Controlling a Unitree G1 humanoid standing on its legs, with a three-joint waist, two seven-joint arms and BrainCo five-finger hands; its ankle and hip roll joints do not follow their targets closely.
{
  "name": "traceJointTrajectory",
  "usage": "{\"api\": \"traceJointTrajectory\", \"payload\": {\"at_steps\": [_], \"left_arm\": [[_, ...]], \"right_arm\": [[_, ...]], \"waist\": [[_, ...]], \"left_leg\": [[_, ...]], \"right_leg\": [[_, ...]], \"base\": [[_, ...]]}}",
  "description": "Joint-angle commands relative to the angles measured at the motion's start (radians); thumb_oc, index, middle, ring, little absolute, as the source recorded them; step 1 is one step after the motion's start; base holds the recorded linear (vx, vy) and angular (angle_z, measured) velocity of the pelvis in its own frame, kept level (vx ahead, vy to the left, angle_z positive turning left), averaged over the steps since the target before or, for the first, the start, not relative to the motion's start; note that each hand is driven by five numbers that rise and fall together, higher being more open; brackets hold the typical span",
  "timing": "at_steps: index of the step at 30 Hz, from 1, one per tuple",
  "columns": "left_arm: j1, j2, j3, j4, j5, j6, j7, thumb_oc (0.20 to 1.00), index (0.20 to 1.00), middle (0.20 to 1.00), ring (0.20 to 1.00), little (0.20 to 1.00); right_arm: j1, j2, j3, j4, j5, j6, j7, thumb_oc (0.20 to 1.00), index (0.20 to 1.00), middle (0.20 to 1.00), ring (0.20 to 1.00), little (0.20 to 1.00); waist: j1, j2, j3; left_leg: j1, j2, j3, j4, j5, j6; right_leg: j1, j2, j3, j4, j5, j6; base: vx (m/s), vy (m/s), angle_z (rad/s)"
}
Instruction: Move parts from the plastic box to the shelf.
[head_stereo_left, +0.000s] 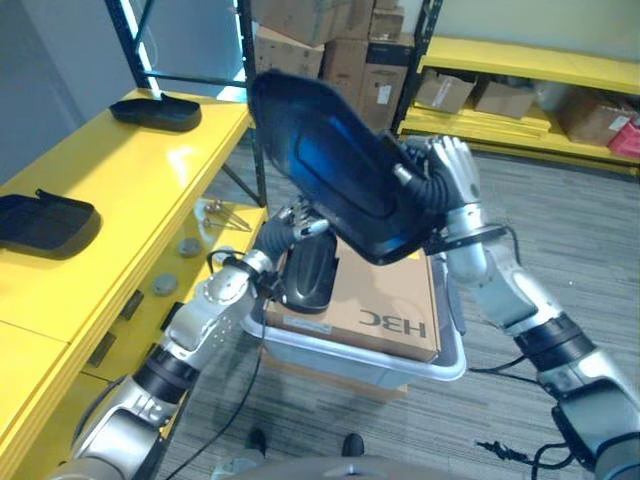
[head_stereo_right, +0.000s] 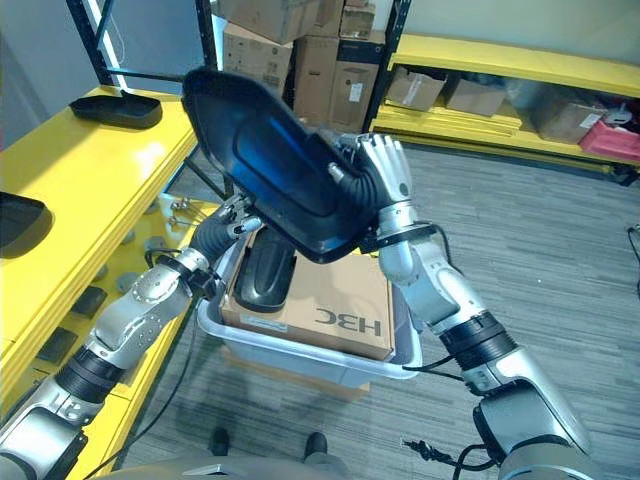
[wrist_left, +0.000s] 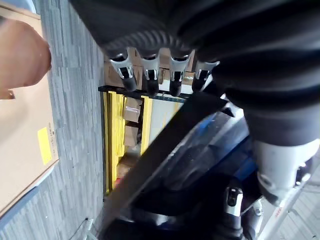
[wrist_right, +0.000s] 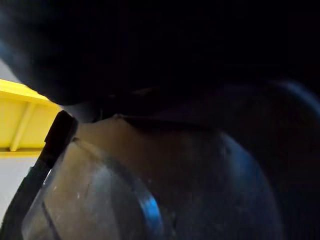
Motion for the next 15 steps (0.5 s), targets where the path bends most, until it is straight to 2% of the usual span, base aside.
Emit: {"api": "traceJointTrajectory", "payload": {"at_steps": [1, 3, 13, 14, 15], "left_arm": [[-0.114, -0.033, -0.014, 0.032, -0.062, -0.1, 0.015, 1.0, 1.0, 1.0, 1.0, 1.0], [-0.112, -0.04, -0.006, 0.024, -0.054, -0.093, 0.018, 1.0, 1.0, 1.0, 1.0, 1.0], [-0.115, -0.056, -0.008, 0.024, -0.042, -0.097, 0.027, 1.0, 1.0, 1.0, 1.0, 1.0], [-0.117, -0.062, -0.015, 0.022, -0.036, -0.117, 0.011, 0.805, 0.805, 0.805, 0.805, 0.805], [-0.118, -0.066, -0.02, 0.015, -0.011, -0.132, 0.004, 0.2, 0.2, 0.2, 0.2, 0.2]], "right_arm": [[-0.129, 0.001, -0.022, -0.047, 0.074, -0.088, -0.053, 0.2, 0.2, 0.2, 0.2, 0.2], [-0.113, 0.038, -0.018, -0.059, 0.12, -0.124, -0.048, 0.2, 0.2, 0.2, 0.2, 0.2], [-0.067, 0.158, 0.033, -0.134, 0.195, -0.173, 0.046, 0.2, 0.2, 0.2, 0.2, 0.2], [-0.062, 0.183, 0.046, -0.143, 0.216, -0.179, 0.065, 0.2, 0.2, 0.2, 0.2, 0.2], [-0.057, 0.205, 0.06, -0.153, 0.229, -0.182, 0.076, 0.2, 0.2, 0.2, 0.2, 0.2]], "waist": [[0.021, -0.003, -0.007], [0.023, -0.001, -0.005], [0.025, 0.007, -0.003], [0.026, 0.007, -0.003], [0.027, 0.008, -0.003]], "left_leg": [[0.04, -0.015, 0.005, -0.002, -0.129, 0.019], [0.041, -0.017, 0.003, -0.002, -0.13, 0.021], [0.044, -0.021, 0.002, -0.002, -0.134, 0.026], [0.043, -0.022, 0.003, -0.002, -0.133, 0.027], [0.041, -0.023, 0.001, -0.002, -0.133, 0.028]], "right_leg": [[0.107, 0.009, -0.037, 0.01, -0.163, 0.013], [0.108, 0.008, -0.036, 0.01, -0.164, 0.012], [0.108, 0.003, -0.036, 0.012, -0.164, 0.015], [0.107, 0.002, -0.036, 0.012, -0.163, 0.015], [0.105, 0.001, -0.035, 0.013, -0.163, 0.015]], "base": [[0.01, 0.012, 0.03], [0.0, 0.0, 0.0], [0.0, 0.0, 0.0], [0.0, 0.0, 0.0], [0.0, 0.0, 0.0]]}}
